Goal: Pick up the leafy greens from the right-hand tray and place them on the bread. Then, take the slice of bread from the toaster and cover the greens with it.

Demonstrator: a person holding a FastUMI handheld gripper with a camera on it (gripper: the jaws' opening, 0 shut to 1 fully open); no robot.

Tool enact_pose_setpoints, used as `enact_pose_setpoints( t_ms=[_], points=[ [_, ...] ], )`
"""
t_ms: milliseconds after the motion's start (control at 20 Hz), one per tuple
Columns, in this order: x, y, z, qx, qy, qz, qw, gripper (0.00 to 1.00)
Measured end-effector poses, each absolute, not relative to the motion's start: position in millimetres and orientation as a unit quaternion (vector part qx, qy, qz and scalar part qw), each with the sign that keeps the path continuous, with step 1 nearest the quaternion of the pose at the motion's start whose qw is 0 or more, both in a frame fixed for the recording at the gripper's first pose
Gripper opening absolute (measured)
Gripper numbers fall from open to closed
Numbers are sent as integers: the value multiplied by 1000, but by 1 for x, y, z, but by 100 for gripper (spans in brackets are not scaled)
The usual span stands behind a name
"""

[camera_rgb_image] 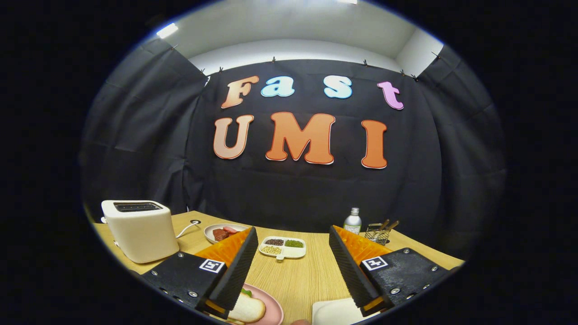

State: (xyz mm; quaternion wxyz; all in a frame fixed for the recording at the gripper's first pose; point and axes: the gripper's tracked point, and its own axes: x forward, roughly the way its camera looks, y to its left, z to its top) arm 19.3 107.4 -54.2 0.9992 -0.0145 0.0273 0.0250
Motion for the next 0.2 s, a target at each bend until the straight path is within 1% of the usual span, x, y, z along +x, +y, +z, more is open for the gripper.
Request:
enact_pose_setpoints(
  t_ms=[200],
  points=[
    [19,108,-54,-17,15,15,1000,95]
  ],
)
